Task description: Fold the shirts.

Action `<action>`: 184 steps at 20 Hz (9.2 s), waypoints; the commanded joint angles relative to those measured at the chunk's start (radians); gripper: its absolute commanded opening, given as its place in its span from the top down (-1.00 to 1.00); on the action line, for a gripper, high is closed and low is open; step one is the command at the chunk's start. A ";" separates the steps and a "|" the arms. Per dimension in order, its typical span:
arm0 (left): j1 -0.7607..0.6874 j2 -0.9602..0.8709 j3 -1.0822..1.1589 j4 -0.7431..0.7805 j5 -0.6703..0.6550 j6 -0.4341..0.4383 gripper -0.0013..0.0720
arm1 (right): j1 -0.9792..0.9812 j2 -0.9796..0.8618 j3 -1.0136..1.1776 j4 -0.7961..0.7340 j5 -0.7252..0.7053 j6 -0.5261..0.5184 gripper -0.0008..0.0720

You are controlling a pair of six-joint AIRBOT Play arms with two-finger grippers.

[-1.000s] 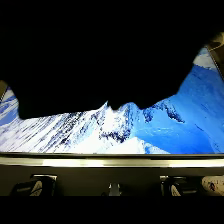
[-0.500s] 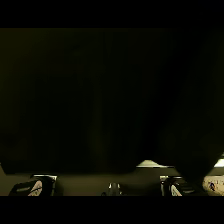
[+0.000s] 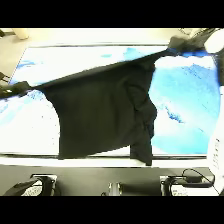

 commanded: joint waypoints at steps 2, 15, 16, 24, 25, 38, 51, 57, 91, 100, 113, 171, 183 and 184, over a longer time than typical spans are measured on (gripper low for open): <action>-0.043 -0.213 -0.056 -0.080 0.021 0.001 0.90 | 0.016 -0.215 0.001 0.161 0.107 0.116 0.92; 0.121 -0.035 -0.463 -0.115 -0.459 0.191 -0.45 | -0.219 -0.076 -0.368 0.099 0.591 -0.069 -0.09; 0.121 -0.024 -0.533 -0.151 -0.439 0.206 -0.61 | -0.219 -0.050 -0.431 0.130 0.543 -0.069 -0.09; 0.106 -0.027 -0.652 -0.375 -0.252 0.252 -0.48 | -0.219 -0.028 -0.569 0.191 0.472 -0.123 -0.18; 0.102 -0.027 -0.652 -0.375 -0.251 0.246 -0.41 | -0.219 -0.028 -0.589 0.206 0.460 -0.150 -0.40; 0.021 -0.029 -0.647 -0.376 -0.263 0.281 0.90 | -0.216 -0.038 -0.863 0.537 -0.045 -0.293 -0.15; 0.022 0.307 0.275 -0.260 -0.158 0.201 0.91 | -0.217 0.452 -0.259 0.399 -0.035 -0.397 0.93; 0.022 0.438 0.747 -0.119 -0.072 0.087 0.91 | -0.217 0.909 -0.065 0.127 -0.134 -0.289 0.93; -0.078 -0.618 0.481 -0.084 -0.377 0.237 0.90 | -0.210 -0.244 -0.209 0.182 0.229 -0.203 0.93; -0.082 -0.624 0.290 -0.135 -0.480 0.126 -0.44 | -0.179 -0.273 -0.293 0.173 0.415 -0.134 0.11; 0.032 -0.096 -0.462 -0.183 -0.382 0.249 -0.47 | -0.324 0.129 -0.814 0.250 0.453 -0.211 -0.22; -0.158 -0.499 0.324 -0.346 -0.295 0.200 -0.91 | -0.204 -0.267 -0.460 0.272 0.227 -0.307 -0.99; -0.517 -0.619 0.322 -0.503 -0.100 0.150 0.90 | -0.202 -0.078 -0.426 0.603 0.380 -0.273 0.93; -0.570 -0.667 0.322 -0.577 -0.053 0.151 0.90 | -0.197 -0.019 -0.426 0.602 0.407 -0.259 0.93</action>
